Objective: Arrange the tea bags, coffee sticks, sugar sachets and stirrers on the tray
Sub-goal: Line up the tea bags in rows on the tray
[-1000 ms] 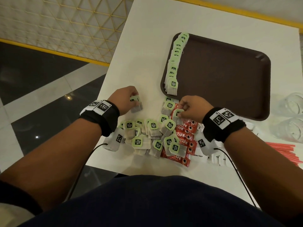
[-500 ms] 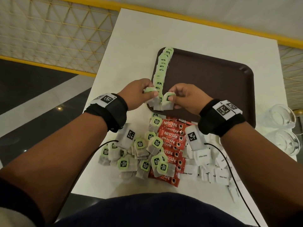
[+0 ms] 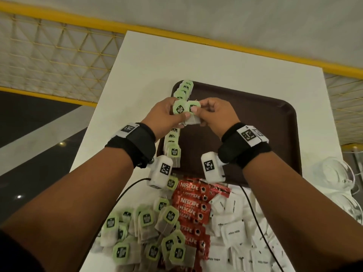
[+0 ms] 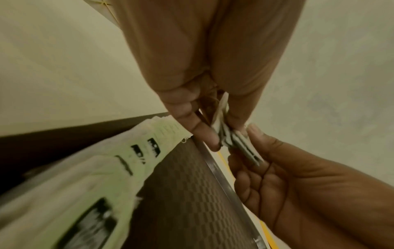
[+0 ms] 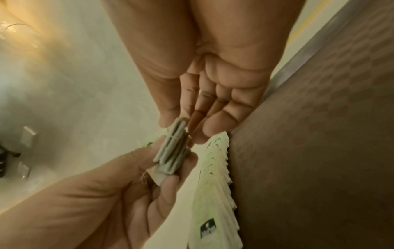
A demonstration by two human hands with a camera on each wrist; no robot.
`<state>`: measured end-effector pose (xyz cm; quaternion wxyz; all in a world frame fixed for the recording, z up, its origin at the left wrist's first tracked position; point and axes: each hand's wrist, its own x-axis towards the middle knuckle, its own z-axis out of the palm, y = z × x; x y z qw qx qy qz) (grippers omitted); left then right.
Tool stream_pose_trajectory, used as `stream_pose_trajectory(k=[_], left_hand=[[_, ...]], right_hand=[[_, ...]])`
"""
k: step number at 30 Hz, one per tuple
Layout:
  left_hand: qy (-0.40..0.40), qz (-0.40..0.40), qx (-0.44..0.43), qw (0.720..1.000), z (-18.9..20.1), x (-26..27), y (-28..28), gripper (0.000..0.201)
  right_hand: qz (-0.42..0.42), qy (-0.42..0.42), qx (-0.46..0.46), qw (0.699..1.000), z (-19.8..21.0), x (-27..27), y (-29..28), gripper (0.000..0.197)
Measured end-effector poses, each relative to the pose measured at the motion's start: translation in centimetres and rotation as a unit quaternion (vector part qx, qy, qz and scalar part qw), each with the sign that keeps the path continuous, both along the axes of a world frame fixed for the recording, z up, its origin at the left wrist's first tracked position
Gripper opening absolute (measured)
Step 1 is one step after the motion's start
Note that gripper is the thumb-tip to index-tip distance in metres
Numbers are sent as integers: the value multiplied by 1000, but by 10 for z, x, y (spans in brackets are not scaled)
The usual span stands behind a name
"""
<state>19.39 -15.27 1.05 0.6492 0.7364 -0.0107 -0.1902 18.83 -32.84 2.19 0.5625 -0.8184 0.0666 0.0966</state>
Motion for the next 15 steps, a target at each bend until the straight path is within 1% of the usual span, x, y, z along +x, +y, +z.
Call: stream_pose_trajectory(k=[2,4,6,7,8,9,10,12,15], left_hand=[[-24,28,3,999,-2,14,-4,15],[-30,39,5,999,-7,29,-7,14],[-22,52,5,998,-12,40,-9,19],[-16,63,1,998,-14,45,-10,18],[-9,75,-6,997,-17,51,-11,13],[-1,84,-16,996,-19,56,-11,7],[8,95,-20,995,-19,60,-11,5],[21,113,-23,993,-22,70,-9,8],[20,111,-14,994,-26,80,-4,13]], right_hand=[[-11,45,46,998,-7,9,-4,20],[-24,78,99,992,-13,18,-7,19],[-47,84,125,987,-19,29,-7,18],[-65,83,134,985,-22,35,-7,12],[-86,84,149,982,-26,43,-8,4],[-111,84,159,977,-29,51,-8,5],[-133,87,169,973,-33,59,-10,10],[-155,97,153,971,-40,73,-14,15],[-151,103,71,980,-49,87,-19,16]])
